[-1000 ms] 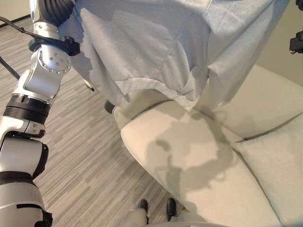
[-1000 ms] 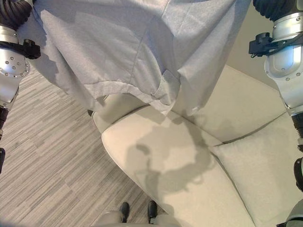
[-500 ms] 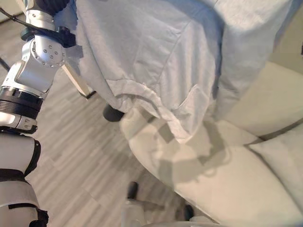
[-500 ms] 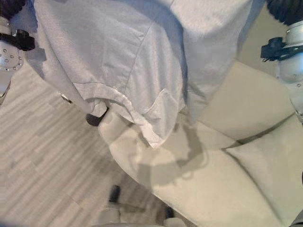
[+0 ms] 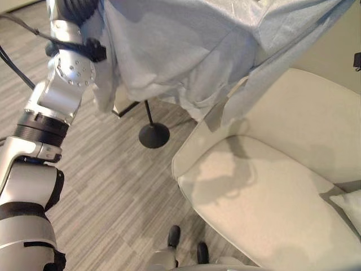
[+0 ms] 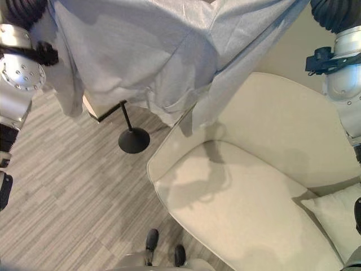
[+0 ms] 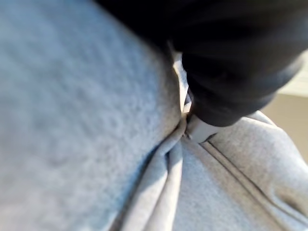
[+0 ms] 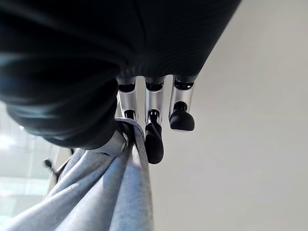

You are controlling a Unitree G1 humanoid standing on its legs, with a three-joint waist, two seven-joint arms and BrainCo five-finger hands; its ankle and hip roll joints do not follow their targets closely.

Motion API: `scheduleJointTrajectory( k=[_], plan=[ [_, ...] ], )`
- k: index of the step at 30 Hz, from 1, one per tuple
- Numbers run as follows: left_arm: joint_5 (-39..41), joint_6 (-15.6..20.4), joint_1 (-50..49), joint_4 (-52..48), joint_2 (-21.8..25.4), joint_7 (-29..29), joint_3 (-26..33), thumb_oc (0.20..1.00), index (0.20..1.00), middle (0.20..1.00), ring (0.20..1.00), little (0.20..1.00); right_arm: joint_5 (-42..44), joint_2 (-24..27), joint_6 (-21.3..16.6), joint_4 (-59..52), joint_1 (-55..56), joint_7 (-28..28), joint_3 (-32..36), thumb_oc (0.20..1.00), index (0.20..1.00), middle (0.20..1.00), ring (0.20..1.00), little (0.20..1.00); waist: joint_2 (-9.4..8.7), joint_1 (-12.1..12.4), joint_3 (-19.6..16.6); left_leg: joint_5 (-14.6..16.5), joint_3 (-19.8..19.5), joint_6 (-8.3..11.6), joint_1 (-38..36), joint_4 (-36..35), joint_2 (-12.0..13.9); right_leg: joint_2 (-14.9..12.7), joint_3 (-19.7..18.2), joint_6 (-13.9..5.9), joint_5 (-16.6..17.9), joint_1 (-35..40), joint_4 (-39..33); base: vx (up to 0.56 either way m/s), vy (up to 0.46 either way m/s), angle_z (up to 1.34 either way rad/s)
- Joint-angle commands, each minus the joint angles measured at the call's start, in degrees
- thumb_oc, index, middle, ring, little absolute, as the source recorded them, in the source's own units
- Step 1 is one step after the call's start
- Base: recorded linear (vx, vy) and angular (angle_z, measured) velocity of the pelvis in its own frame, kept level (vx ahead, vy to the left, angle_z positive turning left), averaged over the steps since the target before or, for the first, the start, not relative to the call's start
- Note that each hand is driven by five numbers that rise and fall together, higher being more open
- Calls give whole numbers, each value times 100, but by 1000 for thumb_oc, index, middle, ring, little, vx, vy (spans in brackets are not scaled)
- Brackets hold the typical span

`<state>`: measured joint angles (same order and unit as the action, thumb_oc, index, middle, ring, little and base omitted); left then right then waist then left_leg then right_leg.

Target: Hang the clothes on the sofa on the clothes rack.

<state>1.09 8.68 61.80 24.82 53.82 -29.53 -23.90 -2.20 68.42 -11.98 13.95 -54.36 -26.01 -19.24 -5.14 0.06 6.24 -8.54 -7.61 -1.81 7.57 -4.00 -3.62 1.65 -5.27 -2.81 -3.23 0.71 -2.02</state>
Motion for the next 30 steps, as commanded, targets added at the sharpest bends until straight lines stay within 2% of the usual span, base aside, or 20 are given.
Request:
scheduleJointTrajectory(
  k=[1,4,7,8,10,11,13,15,17,18,19,20,21,22,23,26,28,29,30],
  plan=[
    [9,134,398,97,239,-78,450,200,200,200,200,200,104,70,-24,76,-258,-79,159,200,200,200,200,200,-202,27,-294,698,406,493,-199,342,57,39,138,-351,393,-30,32,88,8,-4],
    [21,130,317,56,145,-74,531,200,200,200,200,200,156,93,-47,40,-252,-44,157,200,200,200,200,200,-208,-25,-154,1003,423,505,10,1158,-29,-57,202,-313,327,78,54,36,20,9],
    [5,166,303,-4,86,-72,565,200,200,200,200,200,166,186,-29,29,-212,-46,203,200,200,200,200,200,-169,-62,-51,1004,521,573,354,1562,99,-136,291,-328,287,164,15,11,91,23],
    [13,175,349,31,151,-93,482,200,200,200,200,200,168,218,-43,24,-173,-73,225,200,200,200,200,200,-153,-47,-87,888,491,543,464,1345,333,-198,314,-390,223,170,4,123,110,19],
    [24,167,455,92,240,-116,370,200,200,200,200,200,166,280,-47,16,-116,-110,266,200,200,200,200,200,-146,-35,-117,567,364,607,580,1038,665,-288,320,-430,102,167,-4,160,163,9],
    [64,183,553,197,272,-135,274,200,200,200,200,200,158,326,-49,28,-106,-144,280,200,200,200,200,200,-139,-35,-139,259,247,727,676,736,897,-342,308,-452,29,161,9,168,195,-3],
    [108,202,627,298,329,-176,210,200,200,200,200,200,141,396,-27,24,-24,-206,339,200,200,200,200,200,-116,-67,-149,47,107,874,848,311,1228,-481,222,-519,-125,252,-7,227,247,1],
    [126,227,614,336,365,-199,205,200,200,200,200,200,123,425,-15,-26,177,-228,501,200,200,200,200,200,-63,-76,-181,-143,43,1023,931,14,1468,-610,116,-588,-221,395,-44,262,303,-12],
    [124,298,550,314,396,-291,221,200,200,200,200,200,61,469,-25,-72,293,-297,618,200,200,200,200,200,19,-15,-200,-301,44,1128,1091,79,1588,-816,13,-707,-243,645,-141,379,479,-32],
    [127,246,457,237,425,-281,354,200,200,200,200,200,-18,355,56,-172,505,-174,751,200,200,200,200,200,141,37,-286,-186,-43,1216,919,219,1523,-1046,-51,-804,-185,747,-110,564,679,-40],
    [76,259,449,182,383,-257,327,200,200,200,200,200,-66,360,46,-213,560,-116,784,200,200,200,200,200,197,32,-336,-75,21,1241,917,351,1443,-1259,-17,-920,-105,778,-77,495,632,-46],
    [82,254,409,123,374,-231,383,200,200,200,200,200,-104,296,94,-248,607,-51,829,200,200,200,200,200,206,7,-355,42,91,1217,853,446,1367,-1397,-20,-937,-4,697,-27,401,614,-68],
    [56,259,470,46,358,-257,317,200,200,200,200,200,-109,163,99,-287,621,-94,917,200,200,200,200,200,156,-40,-392,243,280,1112,776,563,1138,-1689,-9,-1023,563,447,153,234,399,-40],
    [57,258,473,44,364,-256,311,200,200,200,200,200,-111,156,102,-290,626,-94,924,200,200,200,200,200,137,-26,-406,251,305,1099,794,579,1125,-1711,-29,-1035,583,433,131,225,416,-15],
    [39,251,491,16,376,-271,278,200,200,200,200,200,-126,74,107,-289,572,-115,896,200,200,200,200,200,111,-28,-401,309,371,1040,778,595,1036,-1812,-75,-1022,1006,327,258,148,234,20],
    [-9,233,552,-40,479,-272,202,200,200,200,200,200,-138,-64,125,-254,246,-122,639,200,200,200,200,200,115,29,-415,451,611,824,682,566,859,-1956,-58,-923,1527,59,552,169,321,-9],
    [-40,210,568,-116,422,-238,218,200,200,200,200,200,-118,-107,133,-263,114,-105,541,200,200,200,200,200,88,-9,-432,577,645,728,597,558,742,-1868,-131,-884,1692,18,678,161,223,-30],
    [-43,213,533,-145,366,-204,257,200,200,200,200,200,-119,-114,132,-296,81,-50,520,200,200,200,200,200,75,-27,-445,626,660,671,527,523,688,-1757,-191,-872,1648,-23,652,111,153,3],
    [-46,210,514,-154,365,-201,274,200,200,200,200,200,-118,-113,134,-299,75,-44,511,200,200,200,200,200,80,-23,-448,634,668,668,514,512,689,-1758,-198,-872,1638,-22,657,172,166,10]
  ],
)
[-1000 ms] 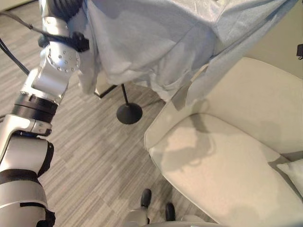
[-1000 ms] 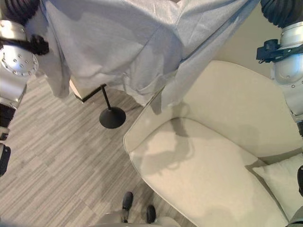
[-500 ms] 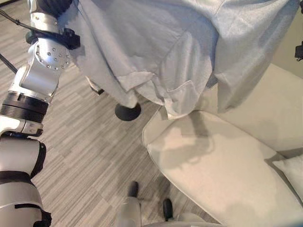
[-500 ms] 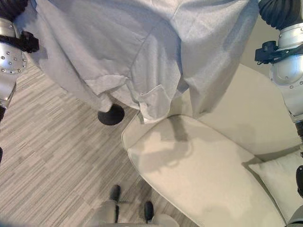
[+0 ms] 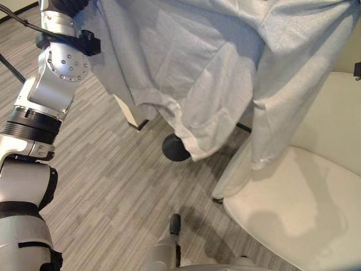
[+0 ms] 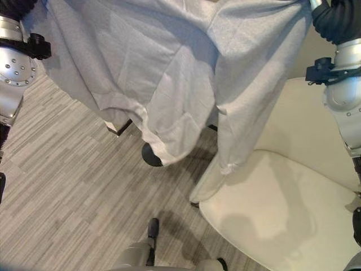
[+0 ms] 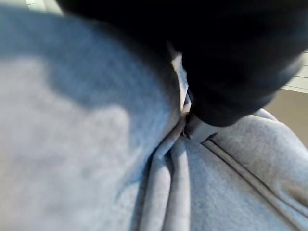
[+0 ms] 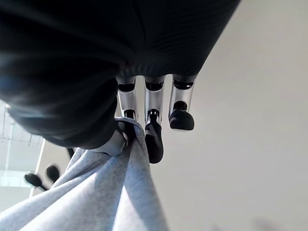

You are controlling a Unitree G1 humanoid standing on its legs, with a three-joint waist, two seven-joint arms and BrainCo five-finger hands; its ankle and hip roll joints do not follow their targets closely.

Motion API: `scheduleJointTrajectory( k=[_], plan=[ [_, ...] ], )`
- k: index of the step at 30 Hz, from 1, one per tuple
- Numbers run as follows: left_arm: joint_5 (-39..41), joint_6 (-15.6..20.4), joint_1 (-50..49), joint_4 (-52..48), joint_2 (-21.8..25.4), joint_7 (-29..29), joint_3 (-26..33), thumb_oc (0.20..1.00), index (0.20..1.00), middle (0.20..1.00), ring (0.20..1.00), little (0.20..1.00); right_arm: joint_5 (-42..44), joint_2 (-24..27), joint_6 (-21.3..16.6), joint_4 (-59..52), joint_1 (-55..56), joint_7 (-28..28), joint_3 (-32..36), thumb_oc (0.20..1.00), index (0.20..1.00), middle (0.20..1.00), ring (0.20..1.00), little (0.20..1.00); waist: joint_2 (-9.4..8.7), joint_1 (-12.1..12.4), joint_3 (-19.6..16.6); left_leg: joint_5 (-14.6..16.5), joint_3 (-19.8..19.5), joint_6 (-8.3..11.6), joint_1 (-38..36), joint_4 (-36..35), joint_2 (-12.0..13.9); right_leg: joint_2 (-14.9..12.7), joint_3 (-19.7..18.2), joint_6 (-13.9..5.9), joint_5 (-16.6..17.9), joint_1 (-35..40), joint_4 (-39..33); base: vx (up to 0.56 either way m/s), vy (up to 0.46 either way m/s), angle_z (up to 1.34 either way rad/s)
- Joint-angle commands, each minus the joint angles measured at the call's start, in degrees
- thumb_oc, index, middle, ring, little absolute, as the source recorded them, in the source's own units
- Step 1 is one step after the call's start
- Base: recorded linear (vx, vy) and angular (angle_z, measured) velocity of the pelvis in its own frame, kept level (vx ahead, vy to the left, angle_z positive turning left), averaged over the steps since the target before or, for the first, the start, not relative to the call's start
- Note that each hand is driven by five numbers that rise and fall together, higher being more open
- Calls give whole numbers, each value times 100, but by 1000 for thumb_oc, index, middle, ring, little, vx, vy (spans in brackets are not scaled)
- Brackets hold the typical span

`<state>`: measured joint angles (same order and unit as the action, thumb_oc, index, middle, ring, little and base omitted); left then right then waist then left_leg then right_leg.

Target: Hang the clothes on the sofa on the clothes rack.

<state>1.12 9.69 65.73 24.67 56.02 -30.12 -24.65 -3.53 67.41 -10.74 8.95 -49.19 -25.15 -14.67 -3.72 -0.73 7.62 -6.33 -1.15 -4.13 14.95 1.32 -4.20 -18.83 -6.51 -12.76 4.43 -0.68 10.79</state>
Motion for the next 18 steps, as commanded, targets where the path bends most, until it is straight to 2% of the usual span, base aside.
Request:
scheduleJointTrajectory(
  k=[1,2,3,4,5,6,7,9,11,15,18],
  plan=[
    [-58,114,112,-183,89,-100,373,200,200,200,200,200,27,-17,-14,151,-528,-93,23,200,200,200,200,200,-71,42,-607,482,48,827,-376,-114,661,510,-32,131,717,-3,-785,171,116,4],
    [-65,101,86,-187,69,-70,389,200,200,200,200,200,39,-14,-25,166,-570,-94,17,200,200,200,200,200,-64,28,-610,504,52,798,-466,-183,640,669,6,133,566,-106,-903,251,180,-6],
    [-76,80,61,-176,34,-57,412,200,200,200,200,200,86,-26,-61,167,-609,-101,0,200,200,200,200,200,-51,7,-582,522,41,752,-612,-263,612,954,57,168,281,-345,-1059,170,76,-15],
    [-79,76,47,-179,30,-56,428,200,200,200,200,200,94,-21,-70,180,-634,-101,-30,200,200,200,200,200,-18,-1,-586,542,29,766,-667,-330,648,993,72,191,199,-352,-985,207,95,-20],
    [-67,61,24,-155,-33,-37,421,200,200,200,200,200,190,-8,-101,262,-647,-130,-49,200,200,200,200,200,-38,-79,-492,581,6,699,-882,-386,525,1409,111,215,57,-663,-1166,183,45,-12],
    [-63,42,12,-137,-58,-45,428,200,200,200,200,200,229,17,-119,326,-663,-155,-63,200,200,200,200,200,-47,-135,-414,607,-34,675,-1019,-409,474,1602,119,234,52,-806,-1213,244,30,9],
    [-78,33,-88,-158,-170,-43,519,200,200,200,200,200,265,59,-122,361,-563,-150,-15,200,200,200,200,200,-104,-164,-323,681,-126,646,-1119,-320,390,1654,130,324,-32,-501,-1405,152,-43,33],
    [-84,20,-164,-194,-248,-43,597,200,200,200,200,200,265,45,-124,311,-477,-133,61,200,200,200,200,200,-115,-170,-301,687,-158,662,-1210,-333,376,1719,31,340,-17,-442,-1409,91,-61,56],
    [-88,56,-321,-208,-359,19,671,200,200,200,200,200,220,95,-157,231,-302,-70,156,200,200,200,200,200,-128,-168,-393,648,-124,755,-1376,-393,437,1701,150,400,30,-265,-1558,128,-126,77],
    [-39,38,-472,-205,-415,63,748,200,200,200,200,200,249,91,-174,165,-67,-20,295,200,200,200,200,200,-103,-224,-516,673,-150,834,-1540,-416,561,1750,294,477,-85,-91,-1579,126,-125,39],
    [-7,38,-596,-244,-460,169,790,200,200,200,200,200,259,68,-218,44,181,61,462,200,200,200,200,200,-134,-250,-503,798,-195,924,-1483,-9,657,1785,393,568,-175,84,-1575,69,-153,17]
  ],
)
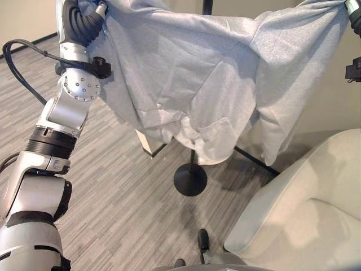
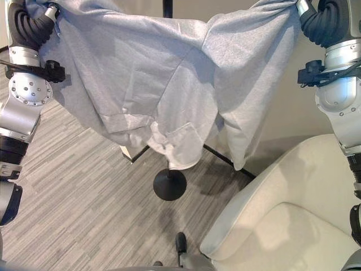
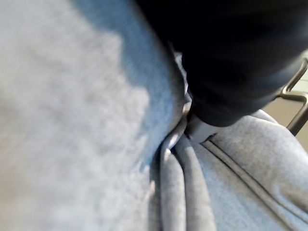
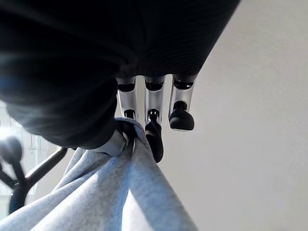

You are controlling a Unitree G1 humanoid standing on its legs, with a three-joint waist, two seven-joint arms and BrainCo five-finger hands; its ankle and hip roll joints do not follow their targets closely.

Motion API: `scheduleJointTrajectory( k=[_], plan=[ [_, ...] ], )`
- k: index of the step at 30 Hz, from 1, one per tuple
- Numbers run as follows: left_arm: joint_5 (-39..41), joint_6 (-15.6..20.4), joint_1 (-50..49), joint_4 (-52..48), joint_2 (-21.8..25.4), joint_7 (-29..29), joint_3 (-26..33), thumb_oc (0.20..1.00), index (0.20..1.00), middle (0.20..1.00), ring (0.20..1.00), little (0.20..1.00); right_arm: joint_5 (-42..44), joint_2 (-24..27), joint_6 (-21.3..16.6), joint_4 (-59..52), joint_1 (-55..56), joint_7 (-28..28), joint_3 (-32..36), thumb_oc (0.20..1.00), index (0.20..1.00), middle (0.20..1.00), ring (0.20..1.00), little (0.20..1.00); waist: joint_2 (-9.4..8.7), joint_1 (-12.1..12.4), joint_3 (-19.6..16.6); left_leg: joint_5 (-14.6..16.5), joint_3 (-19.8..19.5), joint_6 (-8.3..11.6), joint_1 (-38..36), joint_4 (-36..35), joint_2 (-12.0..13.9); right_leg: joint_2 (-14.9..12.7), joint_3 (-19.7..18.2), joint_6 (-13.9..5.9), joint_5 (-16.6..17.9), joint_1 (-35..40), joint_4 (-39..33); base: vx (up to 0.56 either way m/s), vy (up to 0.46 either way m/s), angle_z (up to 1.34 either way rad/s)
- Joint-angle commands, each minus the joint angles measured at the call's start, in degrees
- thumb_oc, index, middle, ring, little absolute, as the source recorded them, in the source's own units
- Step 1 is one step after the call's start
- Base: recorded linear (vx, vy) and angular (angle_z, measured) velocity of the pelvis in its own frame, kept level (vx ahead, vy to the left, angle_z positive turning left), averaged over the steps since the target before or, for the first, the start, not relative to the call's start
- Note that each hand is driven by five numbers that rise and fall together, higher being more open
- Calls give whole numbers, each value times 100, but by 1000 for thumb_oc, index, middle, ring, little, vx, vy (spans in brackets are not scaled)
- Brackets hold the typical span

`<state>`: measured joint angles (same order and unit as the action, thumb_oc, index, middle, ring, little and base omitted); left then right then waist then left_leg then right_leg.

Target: Hang the clothes on the sofa on the clothes rack.

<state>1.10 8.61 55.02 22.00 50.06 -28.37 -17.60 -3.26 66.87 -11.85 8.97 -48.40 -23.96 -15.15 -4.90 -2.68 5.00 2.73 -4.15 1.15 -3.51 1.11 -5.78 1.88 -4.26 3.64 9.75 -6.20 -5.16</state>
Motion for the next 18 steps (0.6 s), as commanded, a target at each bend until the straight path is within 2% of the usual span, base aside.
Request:
scheduleJointTrajectory(
  k=[1,2,3,4,5,6,7,8,9,10,12,18],
  plan=[
    [-14,149,419,-4,103,36,113,200,200,200,200,200,235,132,-142,19,174,-44,569,200,200,200,200,200,-24,-56,-193,-177,106,465,481,404,828,-263,208,-1010,-750,730,34,23,-133,7],
    [-16,147,419,-9,99,37,111,200,200,200,200,200,234,134,-141,9,197,-42,590,200,200,200,200,200,-21,-64,-182,-137,87,468,509,477,830,-258,225,-1008,-753,743,33,20,-122,9],
    [-14,163,385,-66,66,40,174,200,200,200,200,200,220,143,-184,-66,276,-51,687,200,200,200,200,200,-56,-53,-79,-347,50,557,786,1055,802,-248,225,-934,-790,861,32,-18,-76,15],
    [-12,163,387,-105,33,45,173,200,200,200,200,200,217,146,-194,-106,347,-68,767,200,200,200,200,200,-77,-69,-20,-400,30,572,1053,1494,789,-255,266,-914,-798,908,28,38,-72,26],
    [17,187,329,-151,20,23,234,200,200,200,200,200,166,139,-192,-197,556,-102,947,200,200,200,200,200,-76,-120,-40,-324,261,488,1258,1294,977,-311,340,-955,-868,980,16,102,27,37],
    [2,197,357,-152,55,-1,198,200,200,200,200,200,100,126,-237,-233,577,-133,950,200,200,200,200,200,-62,-58,-96,-303,212,426,1226,676,949,-328,299,-1005,-885,962,16,128,42,31],
    [2,197,358,-151,55,-1,197,200,200,200,200,200,100,126,-237,-233,577,-134,949,200,200,200,200,200,-66,-55,-98,-320,217,426,1210,644,946,-332,297,-1005,-885,962,16,123,110,10],
    [-65,199,307,-186,97,-40,242,200,200,200,200,200,68,112,-228,-181,613,-156,963,200,200,200,200,200,40,-14,-131,-377,125,460,1188,76,885,-307,275,-1057,-957,962,16,59,69,-12],
    [-70,196,282,-199,92,-38,256,200,200,200,200,200,67,113,-228,-187,624,-153,961,200,200,200,200,200,43,-7,-148,-445,138,462,1117,-66,891,-307,267,-1057,-962,962,16,98,144,-31],
    [-116,215,61,-331,112,-71,450,200,200,200,200,200,20,58,-215,-248,867,-108,1157,200,200,200,200,200,133,-64,-264,-568,159,476,921,-295,901,-330,268,-1107,-940,914,16,87,106,-35],
    [-147,223,-25,-447,102,-74,495,200,200,200,200,200,-3,6,-209,-330,1001,-85,1250,200,200,200,200,200,150,-65,-339,-608,189,479,814,-435,875,-365,260,-1118,-941,905,16,83,112,-37],
    [-246,263,-865,-1247,19,-87,1236,200,200,200,200,200,-360,-351,-181,-853,1771,-11,1886,200,200,200,200,200,202,2,-476,-512,430,404,522,-602,781,-567,206,-1209,-930,952,16,66,102,-25]
  ],
)
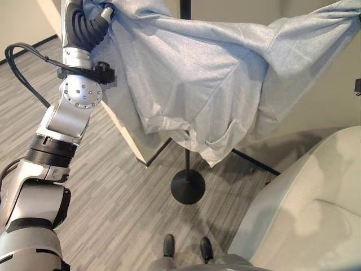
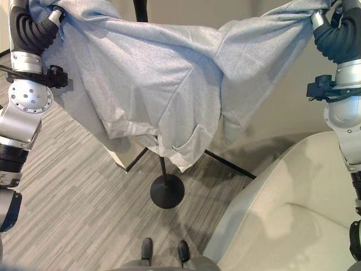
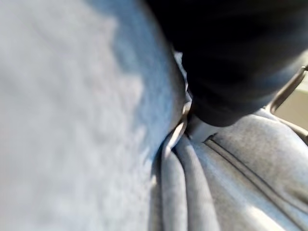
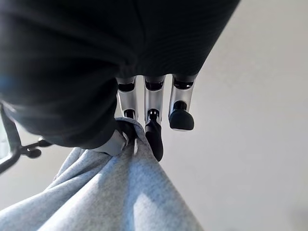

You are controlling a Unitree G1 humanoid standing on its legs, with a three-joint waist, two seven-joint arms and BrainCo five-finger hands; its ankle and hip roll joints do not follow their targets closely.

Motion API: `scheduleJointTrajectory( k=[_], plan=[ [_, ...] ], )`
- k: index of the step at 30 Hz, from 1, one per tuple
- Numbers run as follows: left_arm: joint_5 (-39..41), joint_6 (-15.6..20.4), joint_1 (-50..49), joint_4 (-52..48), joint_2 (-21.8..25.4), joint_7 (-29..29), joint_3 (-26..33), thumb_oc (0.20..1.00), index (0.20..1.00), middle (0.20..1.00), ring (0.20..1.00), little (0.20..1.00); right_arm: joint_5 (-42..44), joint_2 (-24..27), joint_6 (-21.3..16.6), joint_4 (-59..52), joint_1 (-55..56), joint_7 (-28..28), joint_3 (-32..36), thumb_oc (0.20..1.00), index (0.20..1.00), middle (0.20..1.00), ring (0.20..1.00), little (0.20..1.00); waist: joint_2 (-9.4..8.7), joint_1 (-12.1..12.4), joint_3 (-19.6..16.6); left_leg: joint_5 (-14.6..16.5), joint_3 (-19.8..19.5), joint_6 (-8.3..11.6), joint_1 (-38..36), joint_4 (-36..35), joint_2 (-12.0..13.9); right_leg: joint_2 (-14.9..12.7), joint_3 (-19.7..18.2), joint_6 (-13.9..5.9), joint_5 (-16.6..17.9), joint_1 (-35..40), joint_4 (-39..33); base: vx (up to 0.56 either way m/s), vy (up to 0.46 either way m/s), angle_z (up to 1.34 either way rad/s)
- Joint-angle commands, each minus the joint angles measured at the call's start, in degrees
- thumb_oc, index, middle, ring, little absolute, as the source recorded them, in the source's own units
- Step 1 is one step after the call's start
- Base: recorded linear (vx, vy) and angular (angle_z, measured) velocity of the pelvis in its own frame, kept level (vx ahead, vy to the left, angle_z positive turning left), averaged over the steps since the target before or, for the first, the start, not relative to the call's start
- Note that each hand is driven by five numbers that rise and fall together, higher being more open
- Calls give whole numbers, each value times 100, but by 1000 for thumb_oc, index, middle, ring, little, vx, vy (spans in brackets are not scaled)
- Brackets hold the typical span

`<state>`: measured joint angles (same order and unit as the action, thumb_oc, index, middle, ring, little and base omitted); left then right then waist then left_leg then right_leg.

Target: Hang the clothes on the sofa on the clothes rack.

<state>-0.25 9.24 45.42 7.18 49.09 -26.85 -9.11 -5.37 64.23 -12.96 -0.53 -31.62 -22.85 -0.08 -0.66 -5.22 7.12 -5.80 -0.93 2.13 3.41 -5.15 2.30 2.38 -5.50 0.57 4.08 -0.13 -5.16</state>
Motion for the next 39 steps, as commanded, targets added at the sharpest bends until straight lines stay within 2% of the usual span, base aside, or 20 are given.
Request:
scheduleJointTrajectory(
  k=[1,3,6,8,12,15,18,19,21,22,23,25,26,28,39],
  plan=[
    [-105,249,-236,-37,110,-239,675,200,200,200,200,200,-379,-198,-62,-150,358,-122,617,200,200,200,200,200,-224,295,-698,373,130,279,-206,17,-44,-660,319,-914,-341,344,16,31,52,0],
    [-117,246,-457,-199,86,-236,851,200,200,200,200,200,-503,-262,-41,-329,512,-132,756,200,200,200,200,200,-226,317,-712,394,148,267,-224,15,-47,-677,304,-921,-335,345,16,24,42,9],
    [19,412,-1453,-850,-78,-291,1710,200,200,200,200,200,-942,-596,-90,-1011,1052,-133,1256,200,200,200,200,200,-230,387,-779,464,224,218,-290,15,-73,-737,287,-966,-311,337,16,34,45,7],
    [39,481,-1768,-1035,-87,-341,2006,200,200,200,200,200,-1133,-636,-86,-1171,1184,-169,1365,200,200,200,200,200,-239,417,-803,496,232,201,-335,15,-74,-758,285,-983,-307,348,16,27,27,-16],
    [81,547,-1909,-1253,-94,-407,2181,200,200,200,200,200,-1311,-571,-42,-1262,1140,-234,1379,200,200,200,200,200,-234,429,-865,534,243,188,-411,15,-80,-781,291,-999,-327,395,16,25,18,-7],
    [132,518,-1363,-1045,30,-481,1824,200,200,200,200,200,-1441,-301,116,-997,648,-403,1051,200,200,200,200,200,-220,420,-900,558,243,185,-475,15,-73,-798,316,-1003,-353,458,16,10,0,1],
    [255,438,-130,-382,247,-566,960,200,200,200,200,200,-1481,270,459,-87,-456,-654,269,200,200,200,200,200,-231,397,-923,572,236,183,-513,15,-61,-800,350,-1012,-360,473,16,15,-6,3],
    [275,337,590,118,272,-571,319,200,200,200,200,200,-1413,621,697,661,-1098,-663,-394,200,200,200,200,200,-269,399,-951,570,245,175,-514,15,-50,-802,374,-1022,-353,473,16,0,0,0],
    [323,338,1103,545,246,-548,-79,200,200,200,200,200,-1128,635,704,1281,-1817,-618,-1108,200,200,200,200,200,-262,368,-918,575,254,168,-514,15,-49,-802,383,-1029,-352,464,16,0,0,0],
    [183,235,1562,1116,319,-504,-591,200,200,200,200,200,-764,561,655,1916,-2320,-467,-1752,200,200,200,200,200,-269,356,-928,625,260,168,-528,15,-43,-799,388,-1034,-387,471,16,0,0,0],
    [131,235,1776,1402,354,-459,-817,200,200,200,200,200,-600,510,610,2224,-2663,-415,-2138,200,200,200,200,200,-248,326,-899,627,266,170,-534,15,-43,-801,392,-1040,-386,478,16,15,-2,-3],
    [231,202,1906,1808,246,-329,-1142,200,200,200,200,200,-442,372,639,2650,-2877,-258,-2568,200,200,200,200,200,-264,302,-883,610,297,173,-520,15,-37,-799,401,-1045,-359,452,16,-22,5,-4],
    [292,170,1931,2318,81,-203,-1340,200,200,200,200,200,-191,68,629,3093,-3187,-149,-2952,200,200,200,200,200,-227,248,-809,582,337,180,-479,15,-26,-800,398,-1058,-313,387,16,-19,8,-4],
    [297,153,1873,2389,28,-182,-1341,200,200,200,200,200,-117,-32,611,3141,-3143,-137,-2942,200,200,200,200,200,-222,239,-799,569,345,185,-457,15,-22,-799,403,-1061,-302,359,16,-18,2,-7],
    [307,82,197,2561,-305,-67,-446,200,200,200,200,200,-302,-737,525,2457,-1369,10,-1965,200,200,200,200,200,-251,285,-722,595,397,188,-432,15,-9,-799,424,-1060,-315,321,16,-1,-1,0]
  ],
)
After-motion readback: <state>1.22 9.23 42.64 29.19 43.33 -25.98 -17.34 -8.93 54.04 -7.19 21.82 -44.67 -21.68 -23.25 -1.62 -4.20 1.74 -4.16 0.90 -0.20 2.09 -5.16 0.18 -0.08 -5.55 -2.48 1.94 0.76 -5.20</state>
